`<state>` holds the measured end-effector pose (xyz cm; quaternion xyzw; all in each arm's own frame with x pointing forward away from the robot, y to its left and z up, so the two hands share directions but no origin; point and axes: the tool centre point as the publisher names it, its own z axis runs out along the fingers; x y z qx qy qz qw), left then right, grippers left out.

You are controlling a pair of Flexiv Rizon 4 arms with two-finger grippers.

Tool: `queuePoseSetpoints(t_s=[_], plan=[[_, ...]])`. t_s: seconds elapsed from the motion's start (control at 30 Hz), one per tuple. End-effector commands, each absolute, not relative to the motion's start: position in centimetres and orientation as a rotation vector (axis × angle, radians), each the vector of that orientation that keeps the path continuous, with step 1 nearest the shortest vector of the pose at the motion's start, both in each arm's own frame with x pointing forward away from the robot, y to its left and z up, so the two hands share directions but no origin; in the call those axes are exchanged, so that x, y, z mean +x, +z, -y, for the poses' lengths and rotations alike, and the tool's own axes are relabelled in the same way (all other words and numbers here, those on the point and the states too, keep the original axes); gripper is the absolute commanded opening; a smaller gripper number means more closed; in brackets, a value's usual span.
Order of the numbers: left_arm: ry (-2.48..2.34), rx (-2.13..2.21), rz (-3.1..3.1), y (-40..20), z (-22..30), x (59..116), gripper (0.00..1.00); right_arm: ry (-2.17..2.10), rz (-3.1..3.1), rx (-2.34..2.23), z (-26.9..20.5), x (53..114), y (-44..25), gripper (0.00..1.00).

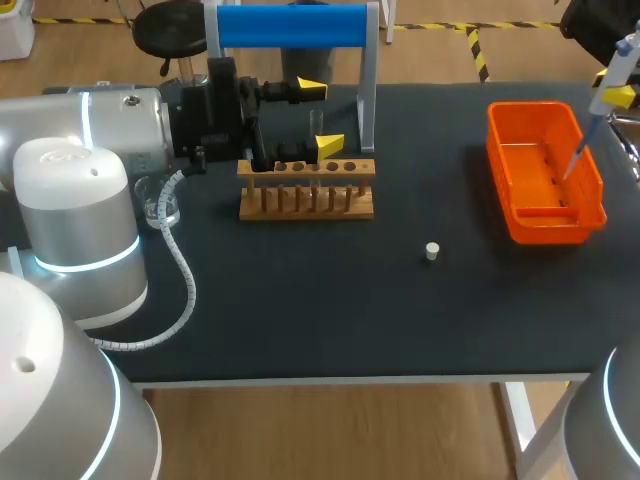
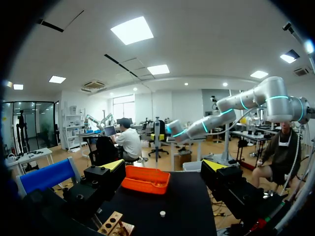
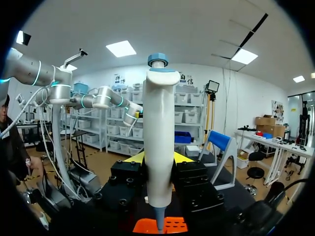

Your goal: Invert the test tube, pick up the pipette, mount the tip to pipette, aspirate from beaker and dispense into the tube, eject the tip, return the pipette, and cap with the stopper.

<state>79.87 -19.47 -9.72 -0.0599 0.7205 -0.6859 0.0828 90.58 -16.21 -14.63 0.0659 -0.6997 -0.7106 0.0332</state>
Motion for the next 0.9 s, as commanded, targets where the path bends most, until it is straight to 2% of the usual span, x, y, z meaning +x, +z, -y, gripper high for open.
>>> queuePoseSetpoints(t_s=[0.03, 0.9], plan=[[-2.05, -0.178, -2.148, -9.77, 19.46, 79.85, 1.0, -2.181, 2.165, 0.202, 16.39, 90.45, -14.4, 0.0], [-2.05, -0.178, -2.148, -9.77, 19.46, 79.85, 1.0, -2.165, 2.185, 0.204, 16.56, 90.29, -14.33, 0.0]])
